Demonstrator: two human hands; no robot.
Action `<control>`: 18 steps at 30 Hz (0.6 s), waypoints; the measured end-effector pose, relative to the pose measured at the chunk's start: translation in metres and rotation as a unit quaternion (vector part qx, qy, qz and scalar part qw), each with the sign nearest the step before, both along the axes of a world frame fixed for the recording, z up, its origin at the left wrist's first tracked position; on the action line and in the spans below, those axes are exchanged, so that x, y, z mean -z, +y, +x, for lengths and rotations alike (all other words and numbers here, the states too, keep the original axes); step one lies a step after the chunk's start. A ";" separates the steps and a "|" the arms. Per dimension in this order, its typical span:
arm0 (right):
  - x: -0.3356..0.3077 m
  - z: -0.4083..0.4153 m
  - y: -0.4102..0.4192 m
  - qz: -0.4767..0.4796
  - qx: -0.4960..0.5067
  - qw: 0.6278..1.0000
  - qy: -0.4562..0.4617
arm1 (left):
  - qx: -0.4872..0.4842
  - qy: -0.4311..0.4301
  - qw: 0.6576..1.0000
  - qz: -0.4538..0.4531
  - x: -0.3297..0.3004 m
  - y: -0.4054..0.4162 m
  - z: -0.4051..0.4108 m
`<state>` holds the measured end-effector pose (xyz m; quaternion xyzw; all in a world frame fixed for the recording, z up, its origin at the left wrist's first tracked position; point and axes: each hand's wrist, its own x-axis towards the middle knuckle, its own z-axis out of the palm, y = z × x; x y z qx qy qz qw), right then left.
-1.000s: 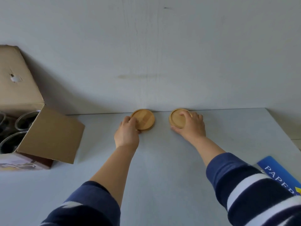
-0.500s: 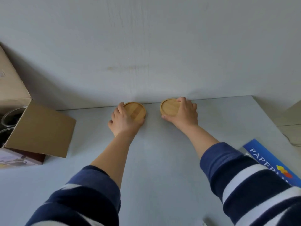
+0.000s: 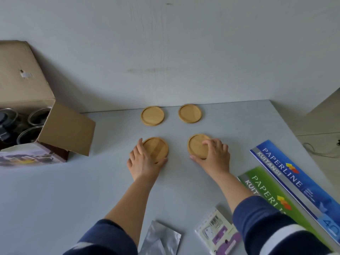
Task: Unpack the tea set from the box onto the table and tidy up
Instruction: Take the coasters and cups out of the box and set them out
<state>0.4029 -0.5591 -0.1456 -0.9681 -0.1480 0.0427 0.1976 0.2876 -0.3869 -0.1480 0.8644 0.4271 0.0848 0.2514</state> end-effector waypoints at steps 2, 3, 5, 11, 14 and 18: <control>-0.006 0.001 0.001 -0.012 -0.010 0.999 0.029 | 0.009 0.015 1.000 -0.014 -0.005 0.002 0.000; -0.009 0.002 0.001 -0.015 -0.011 0.999 0.045 | 0.012 0.017 1.000 -0.023 -0.007 0.004 -0.001; -0.017 0.003 0.004 -0.023 -0.006 0.998 0.066 | 0.013 0.015 0.999 -0.033 -0.014 0.009 -0.004; -0.054 -0.003 0.057 -0.065 -0.094 0.993 0.039 | 0.004 -0.014 0.996 0.089 -0.058 0.066 -0.038; -0.074 -0.018 0.111 -0.074 -0.158 0.984 0.038 | -0.034 -0.043 0.987 0.151 -0.083 0.114 -0.069; -0.096 -0.053 0.191 -0.060 -0.231 0.970 0.047 | -0.114 -0.030 0.977 0.180 -0.107 0.185 -0.115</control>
